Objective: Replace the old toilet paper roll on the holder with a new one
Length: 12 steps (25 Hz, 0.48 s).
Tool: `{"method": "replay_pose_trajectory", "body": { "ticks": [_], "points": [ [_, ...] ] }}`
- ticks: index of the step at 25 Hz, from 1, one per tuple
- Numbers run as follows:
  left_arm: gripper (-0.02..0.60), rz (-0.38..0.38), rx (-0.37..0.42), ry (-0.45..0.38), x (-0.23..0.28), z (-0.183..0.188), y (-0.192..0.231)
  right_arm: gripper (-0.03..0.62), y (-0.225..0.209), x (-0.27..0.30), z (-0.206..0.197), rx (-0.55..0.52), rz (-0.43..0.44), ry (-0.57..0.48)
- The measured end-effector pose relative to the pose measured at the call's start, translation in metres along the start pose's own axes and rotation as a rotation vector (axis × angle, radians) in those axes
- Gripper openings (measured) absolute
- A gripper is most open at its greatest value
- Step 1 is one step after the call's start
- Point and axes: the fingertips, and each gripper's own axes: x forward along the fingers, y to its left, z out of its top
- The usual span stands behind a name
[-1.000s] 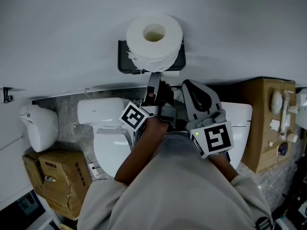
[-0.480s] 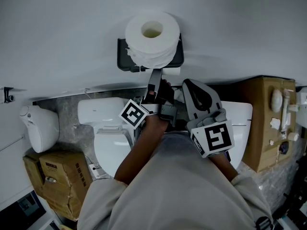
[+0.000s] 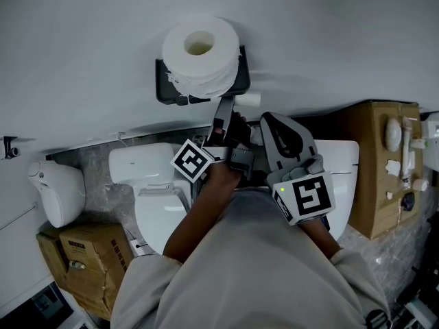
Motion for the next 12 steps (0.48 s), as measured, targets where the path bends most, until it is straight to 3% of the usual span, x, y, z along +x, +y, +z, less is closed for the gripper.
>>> {"method": "replay_pose_trajectory", "body": {
  "ticks": [12],
  "points": [
    [0.189, -0.012, -0.005, 0.091, 0.012, -0.03, 0.0, 0.017, -0.012, -0.016, -0.004, 0.022, -0.055, 0.005]
  ]
}}
